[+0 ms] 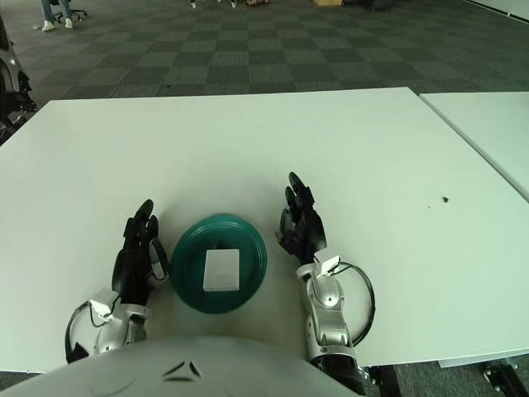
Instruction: Put the charger into the plate.
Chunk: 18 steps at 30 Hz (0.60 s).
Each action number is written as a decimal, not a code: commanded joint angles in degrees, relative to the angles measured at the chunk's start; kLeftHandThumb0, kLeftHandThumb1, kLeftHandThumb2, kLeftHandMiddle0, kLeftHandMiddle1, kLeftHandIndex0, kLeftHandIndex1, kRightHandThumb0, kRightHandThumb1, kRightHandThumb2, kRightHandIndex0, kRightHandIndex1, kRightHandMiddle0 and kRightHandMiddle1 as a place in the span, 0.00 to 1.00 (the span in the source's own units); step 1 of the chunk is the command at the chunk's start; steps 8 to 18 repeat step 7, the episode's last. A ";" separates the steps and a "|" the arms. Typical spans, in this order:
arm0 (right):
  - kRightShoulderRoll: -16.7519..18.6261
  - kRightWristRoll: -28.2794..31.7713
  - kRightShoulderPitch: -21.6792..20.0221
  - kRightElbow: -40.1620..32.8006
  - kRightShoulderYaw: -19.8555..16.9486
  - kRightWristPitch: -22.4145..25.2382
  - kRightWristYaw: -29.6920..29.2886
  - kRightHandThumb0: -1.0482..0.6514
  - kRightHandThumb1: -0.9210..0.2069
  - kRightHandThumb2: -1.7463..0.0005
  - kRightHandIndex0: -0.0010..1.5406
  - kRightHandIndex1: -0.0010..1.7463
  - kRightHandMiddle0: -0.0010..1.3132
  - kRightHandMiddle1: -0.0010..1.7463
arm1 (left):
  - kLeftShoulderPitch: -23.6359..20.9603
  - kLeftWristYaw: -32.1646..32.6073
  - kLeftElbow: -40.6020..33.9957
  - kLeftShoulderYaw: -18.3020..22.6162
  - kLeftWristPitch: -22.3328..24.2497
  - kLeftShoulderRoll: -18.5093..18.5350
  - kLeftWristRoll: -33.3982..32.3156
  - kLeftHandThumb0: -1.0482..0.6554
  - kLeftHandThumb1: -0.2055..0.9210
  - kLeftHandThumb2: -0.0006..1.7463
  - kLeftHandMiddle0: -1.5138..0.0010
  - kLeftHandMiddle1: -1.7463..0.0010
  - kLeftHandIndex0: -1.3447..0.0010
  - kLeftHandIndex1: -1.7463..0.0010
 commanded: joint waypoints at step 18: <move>-0.84 -2.31 5.51 -2.06 1.22 8.66 -2.10 0.07 0.00 0.48 0.04 0.00 0.00 0.12 | 0.03 1.00 1.25 0.19 0.89 0.02 1.12 0.07 1.00 0.57 0.95 1.00 1.00 0.82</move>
